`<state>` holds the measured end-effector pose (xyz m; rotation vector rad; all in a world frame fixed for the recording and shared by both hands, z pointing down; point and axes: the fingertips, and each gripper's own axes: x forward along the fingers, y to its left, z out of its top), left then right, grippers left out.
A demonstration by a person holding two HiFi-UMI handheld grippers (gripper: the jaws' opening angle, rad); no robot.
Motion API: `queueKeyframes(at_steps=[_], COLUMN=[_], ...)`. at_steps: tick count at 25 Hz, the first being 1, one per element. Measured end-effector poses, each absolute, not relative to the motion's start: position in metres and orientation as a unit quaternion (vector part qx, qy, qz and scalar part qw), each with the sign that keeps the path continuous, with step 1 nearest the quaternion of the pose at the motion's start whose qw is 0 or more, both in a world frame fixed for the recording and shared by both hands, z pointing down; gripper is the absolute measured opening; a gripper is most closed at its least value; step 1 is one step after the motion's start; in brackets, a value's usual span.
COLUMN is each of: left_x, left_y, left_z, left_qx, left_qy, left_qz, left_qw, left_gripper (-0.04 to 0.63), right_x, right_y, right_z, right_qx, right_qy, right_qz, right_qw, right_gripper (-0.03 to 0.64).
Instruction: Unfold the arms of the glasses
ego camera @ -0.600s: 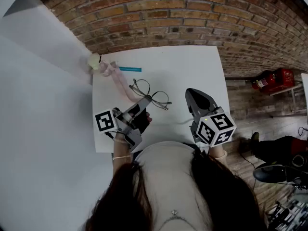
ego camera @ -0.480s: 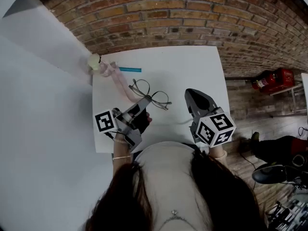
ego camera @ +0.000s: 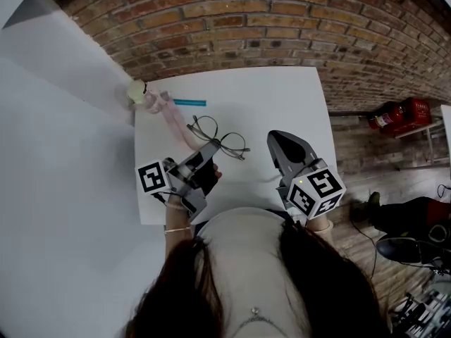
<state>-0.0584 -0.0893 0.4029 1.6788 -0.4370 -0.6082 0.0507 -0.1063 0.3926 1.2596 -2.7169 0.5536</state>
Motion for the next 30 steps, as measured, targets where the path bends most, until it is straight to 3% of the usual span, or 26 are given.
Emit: queueKeyframes(at_steps=[30], left_x=[-0.061], left_y=[-0.092], left_z=[0.401], left_qx=[0.719], left_qy=[-0.178], left_qz=[-0.27], left_qw=[0.615], left_gripper=[0.021], right_x=[0.014], right_y=[-0.078], right_z=[0.377], right_qx=[0.285], right_qy=[-0.942], right_qz=[0.175], right_qw=[0.033], right_gripper=[0.041])
